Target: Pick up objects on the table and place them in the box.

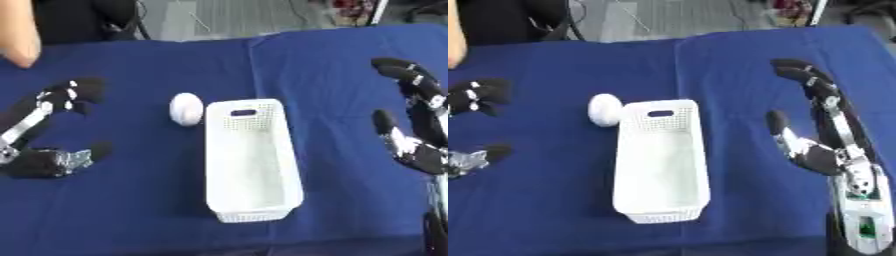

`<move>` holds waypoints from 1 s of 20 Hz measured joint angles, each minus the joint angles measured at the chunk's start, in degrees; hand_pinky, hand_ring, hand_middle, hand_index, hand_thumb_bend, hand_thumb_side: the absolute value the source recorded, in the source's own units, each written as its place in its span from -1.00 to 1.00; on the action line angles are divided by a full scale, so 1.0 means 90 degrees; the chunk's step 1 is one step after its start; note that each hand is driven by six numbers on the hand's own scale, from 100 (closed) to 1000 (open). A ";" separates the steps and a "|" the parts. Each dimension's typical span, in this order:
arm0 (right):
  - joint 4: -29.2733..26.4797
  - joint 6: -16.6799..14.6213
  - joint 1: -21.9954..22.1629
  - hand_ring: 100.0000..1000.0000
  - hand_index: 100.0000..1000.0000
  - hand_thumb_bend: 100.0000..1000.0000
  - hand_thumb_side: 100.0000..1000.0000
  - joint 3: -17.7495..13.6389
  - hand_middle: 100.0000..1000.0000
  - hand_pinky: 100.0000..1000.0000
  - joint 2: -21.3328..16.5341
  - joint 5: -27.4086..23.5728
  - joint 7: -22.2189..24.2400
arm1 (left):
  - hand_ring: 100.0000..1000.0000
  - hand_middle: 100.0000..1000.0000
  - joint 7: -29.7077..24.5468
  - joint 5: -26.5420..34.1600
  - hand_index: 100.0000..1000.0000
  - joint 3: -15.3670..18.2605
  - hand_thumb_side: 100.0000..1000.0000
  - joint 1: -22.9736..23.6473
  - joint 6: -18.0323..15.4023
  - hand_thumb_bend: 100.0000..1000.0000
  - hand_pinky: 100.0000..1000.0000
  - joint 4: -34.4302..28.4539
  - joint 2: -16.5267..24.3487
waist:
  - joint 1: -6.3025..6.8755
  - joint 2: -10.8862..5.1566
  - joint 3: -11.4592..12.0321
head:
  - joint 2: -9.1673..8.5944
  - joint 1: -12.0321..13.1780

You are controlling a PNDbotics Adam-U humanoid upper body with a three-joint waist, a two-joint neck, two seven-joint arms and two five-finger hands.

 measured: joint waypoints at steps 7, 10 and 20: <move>0.0027 -0.0028 0.0000 0.78 0.66 -0.60 -0.09 0.0017 0.65 1.00 0.0000 -0.0005 0.0024 | 0.49 0.82 -0.0228 -0.0026 0.84 -0.0313 0.10 -0.0589 -0.0223 0.69 0.35 0.0637 -0.0002 | -0.0047 -0.0008 0.0015 | 0.0000 0.0002; 0.0052 -0.0045 0.0000 0.78 0.66 -0.60 -0.09 0.0027 0.65 1.00 0.0000 -0.0010 0.0041 | 0.49 0.81 -0.0324 -0.0094 0.85 -0.0447 0.11 -0.0817 -0.0340 0.70 0.36 0.0849 -0.0001 | -0.0058 -0.0010 0.0015 | 0.0000 0.0006; 0.0057 -0.0084 -0.0002 0.78 0.66 -0.60 -0.08 0.0085 0.65 1.00 0.0000 -0.0059 0.0076 | 0.52 0.79 -0.0417 -0.0625 0.89 -0.0843 0.11 -0.1705 -0.0771 0.80 0.42 0.1739 -0.0014 | -0.0122 -0.0027 -0.0018 | 0.0000 0.0063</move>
